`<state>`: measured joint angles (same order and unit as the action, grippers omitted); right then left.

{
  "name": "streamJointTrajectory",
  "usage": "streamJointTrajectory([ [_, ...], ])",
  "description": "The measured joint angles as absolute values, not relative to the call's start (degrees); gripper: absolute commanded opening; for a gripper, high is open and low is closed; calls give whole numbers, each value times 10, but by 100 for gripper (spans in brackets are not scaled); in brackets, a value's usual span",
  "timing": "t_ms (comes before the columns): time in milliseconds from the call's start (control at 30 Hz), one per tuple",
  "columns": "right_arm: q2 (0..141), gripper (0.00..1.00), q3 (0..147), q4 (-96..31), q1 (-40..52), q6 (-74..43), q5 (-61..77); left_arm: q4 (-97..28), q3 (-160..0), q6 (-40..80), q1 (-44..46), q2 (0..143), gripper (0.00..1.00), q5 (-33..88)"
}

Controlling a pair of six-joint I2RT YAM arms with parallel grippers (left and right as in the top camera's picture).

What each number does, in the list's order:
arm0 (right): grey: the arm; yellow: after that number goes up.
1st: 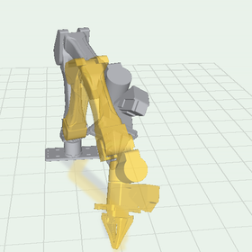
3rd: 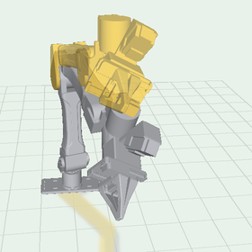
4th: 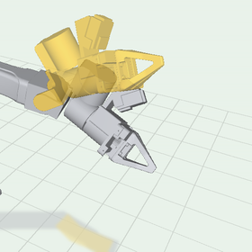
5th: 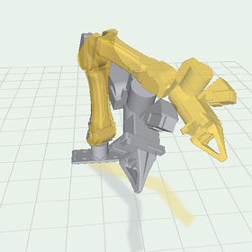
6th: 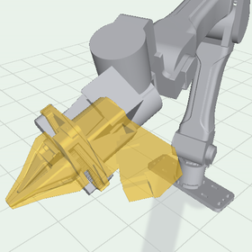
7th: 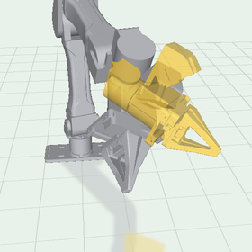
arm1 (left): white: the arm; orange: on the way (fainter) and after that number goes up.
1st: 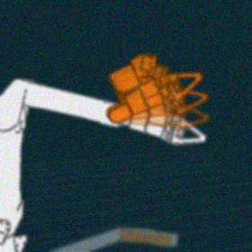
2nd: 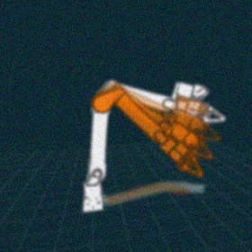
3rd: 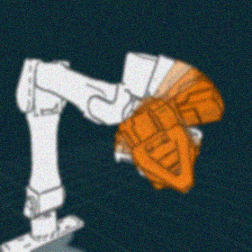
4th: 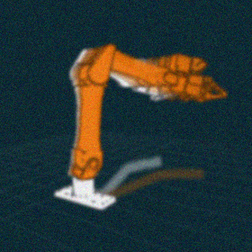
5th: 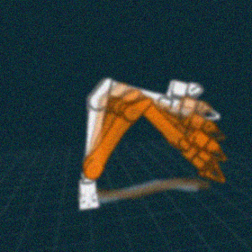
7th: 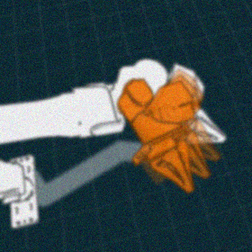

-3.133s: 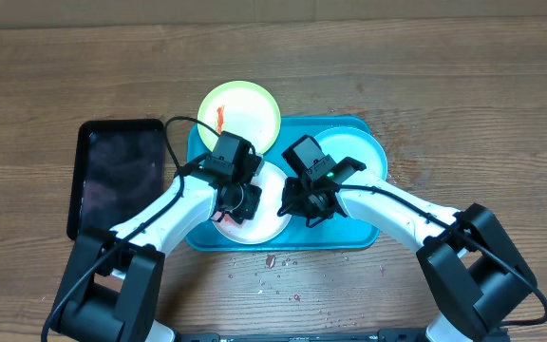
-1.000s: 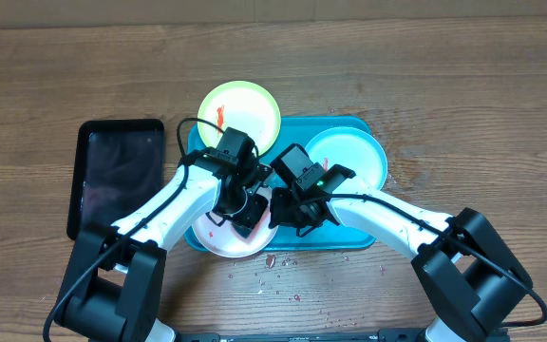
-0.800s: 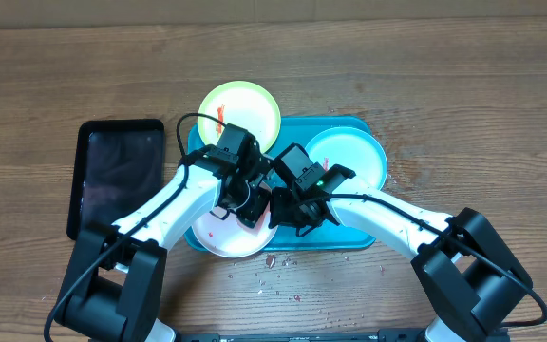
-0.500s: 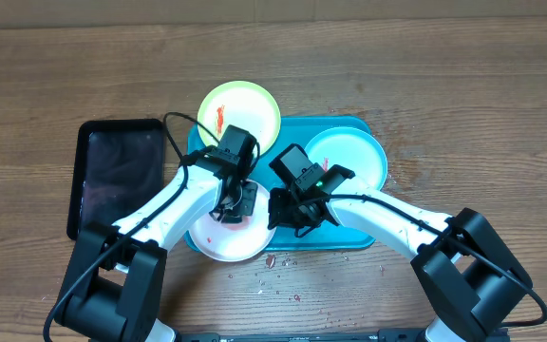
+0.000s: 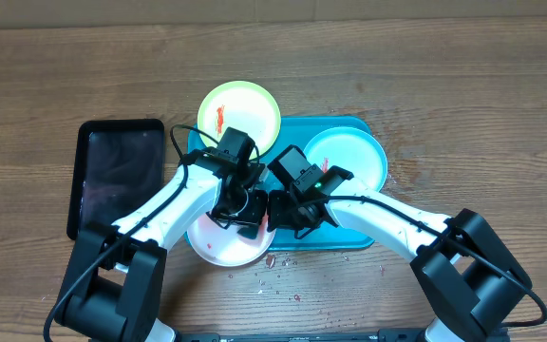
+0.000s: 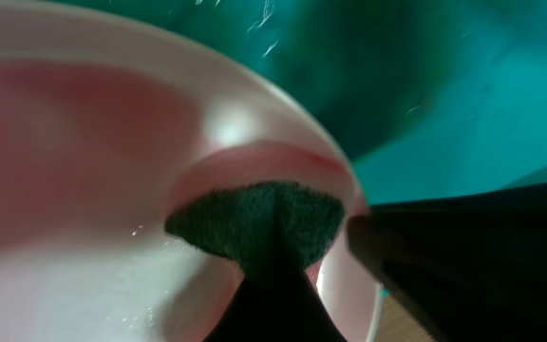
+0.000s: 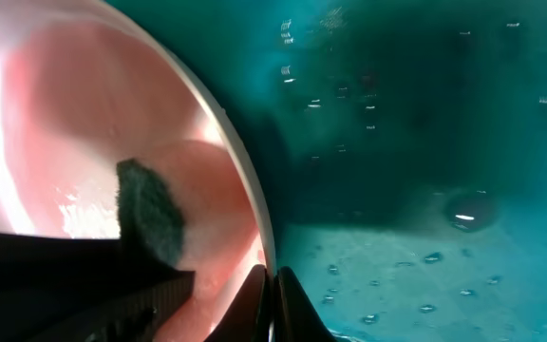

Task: Clean dirty plates on tray and stack at the side
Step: 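Scrub the white plate with the sponge while the right gripper holds it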

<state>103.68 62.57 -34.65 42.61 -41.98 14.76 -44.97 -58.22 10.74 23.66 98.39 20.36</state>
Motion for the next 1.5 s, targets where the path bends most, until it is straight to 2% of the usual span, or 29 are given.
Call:
streamJointTrajectory([
  [167,1037,4,626,-345,422,-420,144,-411,-582,115,236,984,4,213],
  [267,1037,4,626,-345,422,-420,144,-411,-582,135,236,984,4,179],
  [467,1037,4,626,-342,426,-420,150,-500,-585,260,236,984,4,-33],
  [633,1037,4,626,-341,426,-420,150,-534,-585,333,236,984,4,-143],
  [733,1037,4,626,-342,426,-420,150,-534,-585,324,235,984,4,-133],
  [833,1037,4,626,-345,426,-420,148,-533,-585,258,235,984,4,-71],
  [1033,1037,4,626,-347,425,-420,146,-536,-585,51,228,984,4,173],
  [1167,1037,4,626,-347,424,-420,145,-517,-585,-14,229,984,4,264],
  [1333,1037,4,626,-347,419,-420,137,-468,-585,-8,229,984,4,258],
  [1500,1037,4,626,-343,421,-420,139,-445,-585,97,230,984,4,107],
])
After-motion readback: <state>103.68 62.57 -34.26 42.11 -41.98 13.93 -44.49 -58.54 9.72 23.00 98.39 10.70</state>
